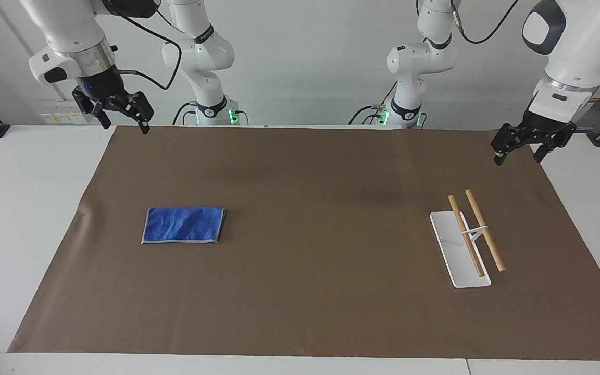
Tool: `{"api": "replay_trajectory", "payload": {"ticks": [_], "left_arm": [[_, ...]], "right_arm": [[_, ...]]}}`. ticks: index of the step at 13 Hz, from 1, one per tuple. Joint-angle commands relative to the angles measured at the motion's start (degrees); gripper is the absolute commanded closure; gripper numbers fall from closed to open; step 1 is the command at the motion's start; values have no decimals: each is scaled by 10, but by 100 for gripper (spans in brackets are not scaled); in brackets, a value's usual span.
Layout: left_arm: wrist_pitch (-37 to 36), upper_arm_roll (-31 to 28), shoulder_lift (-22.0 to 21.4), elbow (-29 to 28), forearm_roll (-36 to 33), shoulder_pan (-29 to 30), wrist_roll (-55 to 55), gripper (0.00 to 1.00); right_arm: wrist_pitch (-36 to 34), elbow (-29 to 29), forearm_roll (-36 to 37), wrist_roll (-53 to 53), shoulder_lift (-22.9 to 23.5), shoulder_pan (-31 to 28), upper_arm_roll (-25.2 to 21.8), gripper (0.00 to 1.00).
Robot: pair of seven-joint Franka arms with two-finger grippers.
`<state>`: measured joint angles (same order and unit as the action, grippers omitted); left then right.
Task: Right arm passes towel to left arm to hang
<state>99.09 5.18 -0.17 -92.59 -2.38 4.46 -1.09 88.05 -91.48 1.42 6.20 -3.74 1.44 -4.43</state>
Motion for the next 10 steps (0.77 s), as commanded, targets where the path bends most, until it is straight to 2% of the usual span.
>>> {"api": "replay_trajectory", "payload": {"ticks": [1, 10], "left_arm": [[3, 3, -18, -21, 11, 8, 6, 0], [3, 3, -18, -21, 11, 8, 6, 0]], "right_arm": [[26, -28, -9, 7, -14, -3, 2, 0], [78, -46, -7, 7, -15, -6, 2, 0]]}}
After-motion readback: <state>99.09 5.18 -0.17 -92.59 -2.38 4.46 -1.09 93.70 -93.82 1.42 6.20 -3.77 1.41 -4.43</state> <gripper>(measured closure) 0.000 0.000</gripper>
